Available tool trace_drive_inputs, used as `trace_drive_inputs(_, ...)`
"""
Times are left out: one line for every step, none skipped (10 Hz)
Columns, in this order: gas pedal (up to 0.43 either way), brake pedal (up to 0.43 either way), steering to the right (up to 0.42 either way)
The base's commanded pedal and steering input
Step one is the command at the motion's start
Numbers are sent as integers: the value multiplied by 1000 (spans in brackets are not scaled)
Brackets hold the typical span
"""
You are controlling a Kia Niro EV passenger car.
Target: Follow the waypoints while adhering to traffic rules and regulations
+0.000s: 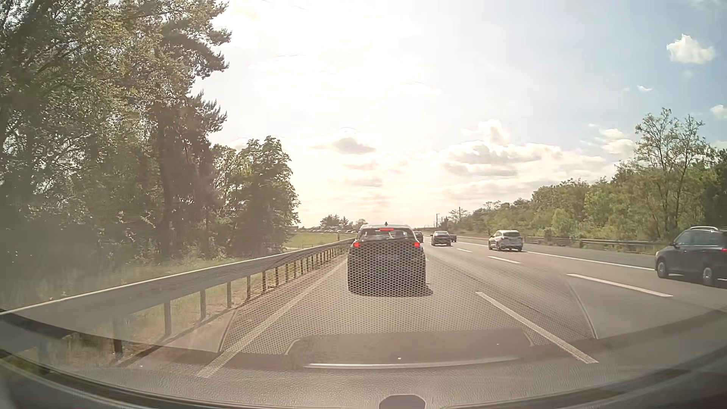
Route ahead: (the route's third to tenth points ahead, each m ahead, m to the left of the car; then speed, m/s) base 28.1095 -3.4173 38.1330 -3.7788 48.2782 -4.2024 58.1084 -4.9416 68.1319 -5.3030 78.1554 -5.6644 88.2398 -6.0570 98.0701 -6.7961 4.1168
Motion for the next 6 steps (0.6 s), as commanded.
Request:
trace_drive_inputs(47, 0, 6)
trace_drive_inputs(47, 0, 6)
trace_drive_inputs(47, 0, 5)
trace_drive_inputs(47, 0, 5)
trace_drive_inputs(47, 0, 6)
trace_drive_inputs(47, 0, 8)
